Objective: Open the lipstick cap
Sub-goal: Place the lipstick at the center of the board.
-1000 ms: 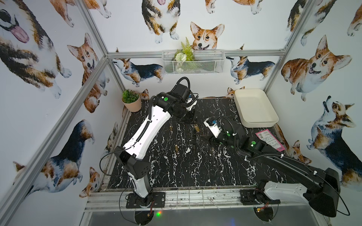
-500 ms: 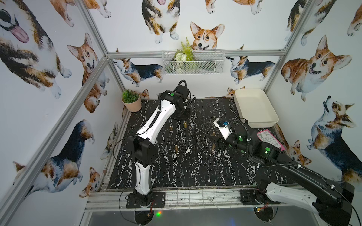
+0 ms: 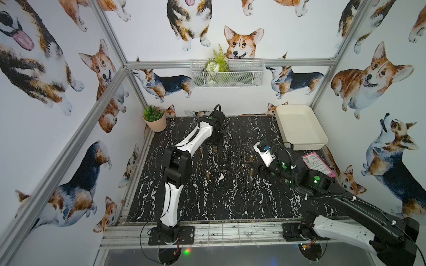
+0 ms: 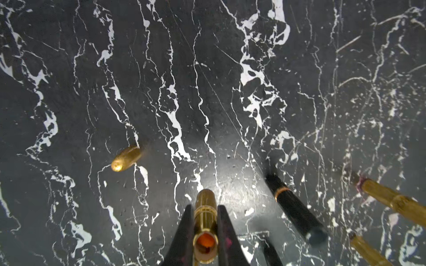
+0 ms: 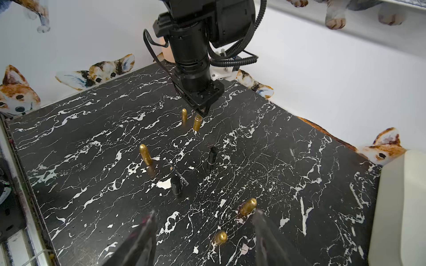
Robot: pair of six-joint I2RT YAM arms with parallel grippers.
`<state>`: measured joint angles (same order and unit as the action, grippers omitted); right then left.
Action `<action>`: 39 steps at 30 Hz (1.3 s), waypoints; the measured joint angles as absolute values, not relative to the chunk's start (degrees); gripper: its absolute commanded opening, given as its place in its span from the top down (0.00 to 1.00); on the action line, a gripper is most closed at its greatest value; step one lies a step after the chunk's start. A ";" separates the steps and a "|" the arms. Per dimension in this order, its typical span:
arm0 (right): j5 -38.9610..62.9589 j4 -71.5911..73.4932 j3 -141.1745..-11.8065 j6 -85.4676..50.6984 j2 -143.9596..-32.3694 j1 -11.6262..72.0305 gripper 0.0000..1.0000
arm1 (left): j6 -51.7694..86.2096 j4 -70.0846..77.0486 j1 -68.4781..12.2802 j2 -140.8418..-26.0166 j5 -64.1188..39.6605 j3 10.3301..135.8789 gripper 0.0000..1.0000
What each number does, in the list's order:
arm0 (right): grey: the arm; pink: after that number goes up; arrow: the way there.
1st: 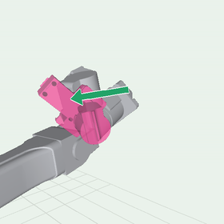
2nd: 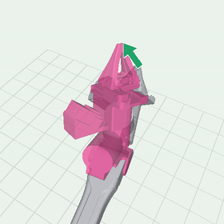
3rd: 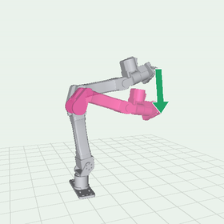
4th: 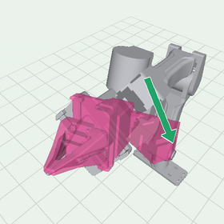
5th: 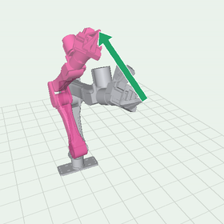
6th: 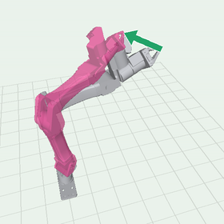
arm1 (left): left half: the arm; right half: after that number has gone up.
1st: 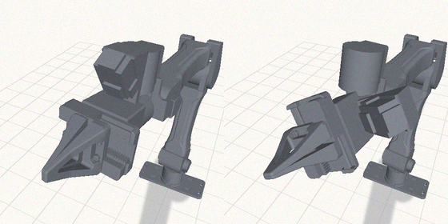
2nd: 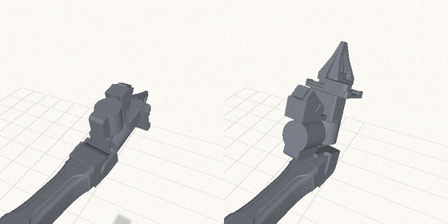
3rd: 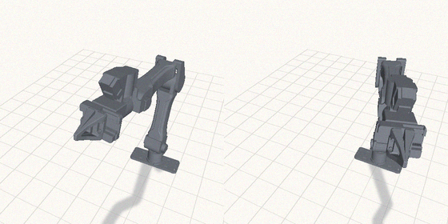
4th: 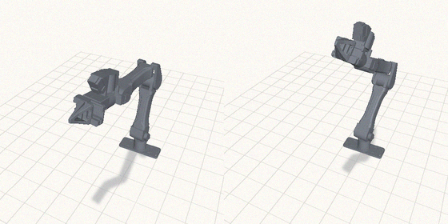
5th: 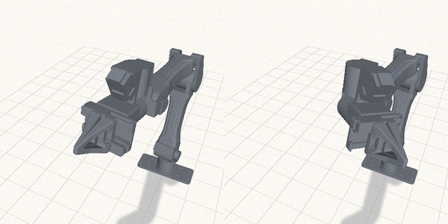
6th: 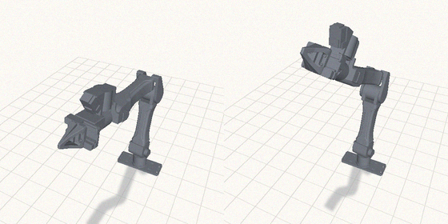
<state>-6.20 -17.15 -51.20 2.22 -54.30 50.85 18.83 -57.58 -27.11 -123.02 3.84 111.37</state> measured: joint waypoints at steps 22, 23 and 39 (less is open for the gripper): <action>-7.22 -17.85 -50.74 2.76 -56.31 50.85 0.32 | 22.24 -38.98 -24.64 -122.96 5.52 98.43 0.87; -7.22 -17.85 -50.74 2.76 -56.31 50.85 0.32 | 22.31 -38.57 -24.62 -122.96 5.65 98.26 0.87; -7.40 -18.00 -50.63 2.76 -57.14 50.85 0.32 | 23.33 -38.52 -24.69 -120.09 5.89 93.91 0.95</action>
